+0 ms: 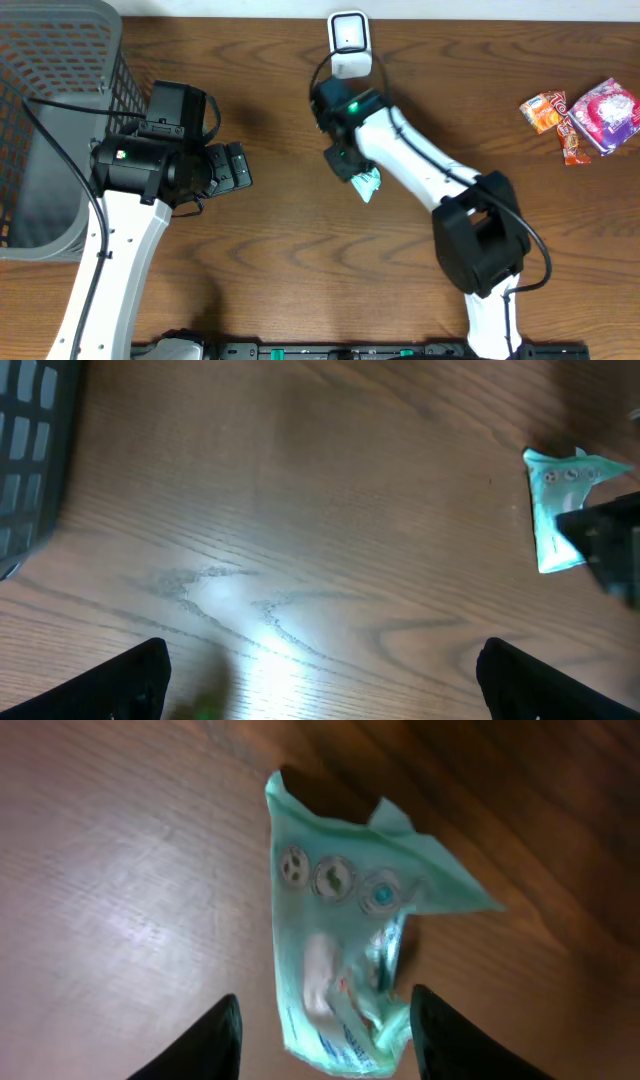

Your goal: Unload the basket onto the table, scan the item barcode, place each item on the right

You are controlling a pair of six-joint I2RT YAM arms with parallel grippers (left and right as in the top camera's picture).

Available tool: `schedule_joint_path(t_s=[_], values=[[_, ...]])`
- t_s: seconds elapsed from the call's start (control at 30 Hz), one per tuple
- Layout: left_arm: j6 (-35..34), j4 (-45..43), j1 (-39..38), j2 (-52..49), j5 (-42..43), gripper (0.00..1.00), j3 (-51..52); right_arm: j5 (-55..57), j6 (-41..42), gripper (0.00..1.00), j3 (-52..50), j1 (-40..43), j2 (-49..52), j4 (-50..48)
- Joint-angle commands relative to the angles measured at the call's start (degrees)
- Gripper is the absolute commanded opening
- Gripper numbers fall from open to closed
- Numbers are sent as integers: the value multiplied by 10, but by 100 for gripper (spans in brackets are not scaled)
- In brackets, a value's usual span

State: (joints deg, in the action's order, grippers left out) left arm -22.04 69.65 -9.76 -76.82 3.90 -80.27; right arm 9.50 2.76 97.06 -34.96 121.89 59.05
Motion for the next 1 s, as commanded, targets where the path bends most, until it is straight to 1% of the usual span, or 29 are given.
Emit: schedule_joint_path(t_s=[0.0,0.13,0.17,0.2,0.23,0.27,0.3,0.47,0.57,0.67,0.77,0.97], values=[[5,2,2,-2,-10,98,0,69,24,48,-33,-10,7,-28],[5,2,2,-2,-10,98,0,69,24,46,-82,-15,7,-80],[5,2,2,-2,-10,98,0,70,24,44,-94,-15,7,-92],[5,2,2,-2,-10,98,0,69,24,40,-100,-14,7,-98],[5,2,2,-2,-10,98,0,69,29,28,-107,-12,7,-105],[5,2,2,-2,-10,98,0,68,38,11,-108,-10,7,-104],[5,2,2,-2,-10,98,0,62,54,1,-107,-7,7,-101],[5,2,2,-2,-10,98,0,-25,74,1,-55,3,5,-83],[5,2,2,-2,-10,98,0,-47,94,1,13,19,5,-70],[5,2,2,-2,-10,98,0,-49,94,1,82,42,5,-90],[5,2,2,-2,-10,98,0,-49,87,1,106,61,5,-162],[5,2,2,-2,-10,98,0,-48,88,1,83,99,12,-346]])
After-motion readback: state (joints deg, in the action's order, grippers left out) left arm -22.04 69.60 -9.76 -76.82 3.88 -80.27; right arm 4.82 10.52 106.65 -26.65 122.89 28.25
